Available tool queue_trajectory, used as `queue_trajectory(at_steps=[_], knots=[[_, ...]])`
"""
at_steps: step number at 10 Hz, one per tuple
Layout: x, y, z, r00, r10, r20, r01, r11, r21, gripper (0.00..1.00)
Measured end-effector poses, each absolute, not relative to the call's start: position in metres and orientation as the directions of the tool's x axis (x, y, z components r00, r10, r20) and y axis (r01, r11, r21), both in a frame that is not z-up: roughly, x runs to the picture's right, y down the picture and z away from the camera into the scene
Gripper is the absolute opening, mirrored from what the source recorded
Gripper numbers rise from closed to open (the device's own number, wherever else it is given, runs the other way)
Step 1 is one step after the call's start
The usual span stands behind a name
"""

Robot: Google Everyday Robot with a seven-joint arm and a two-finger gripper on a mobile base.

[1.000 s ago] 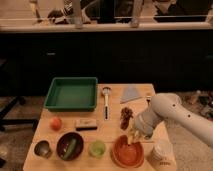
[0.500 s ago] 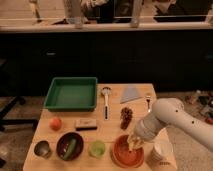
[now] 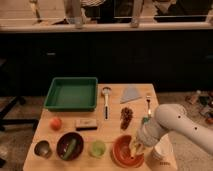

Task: Place banana in red bowl

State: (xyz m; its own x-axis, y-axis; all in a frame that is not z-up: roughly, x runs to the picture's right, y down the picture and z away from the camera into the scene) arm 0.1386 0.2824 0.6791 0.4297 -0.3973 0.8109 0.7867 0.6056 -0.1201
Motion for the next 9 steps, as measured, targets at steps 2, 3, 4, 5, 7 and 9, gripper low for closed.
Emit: queue_trajectory(at_steps=[2,3,4,5,7,9], knots=[[0.1375,0.2899,0.6797,0.417,-0.384,0.824,0.795,0.593,-0.127,0.03],[0.1379,0.2896,0.6798,0.419,-0.384,0.823,0.794,0.594,-0.126,0.03],[0.1378,0.2895,0.6799,0.419,-0.385,0.823,0.794,0.595,-0.126,0.03],[0.1393,0.29,0.6796,0.422,-0.383,0.822,0.792,0.597,-0.128,0.03],[0.138,0.2895,0.6799,0.419,-0.384,0.823,0.794,0.595,-0.126,0.03],[0.1379,0.2895,0.6799,0.419,-0.385,0.822,0.794,0.595,-0.126,0.03]])
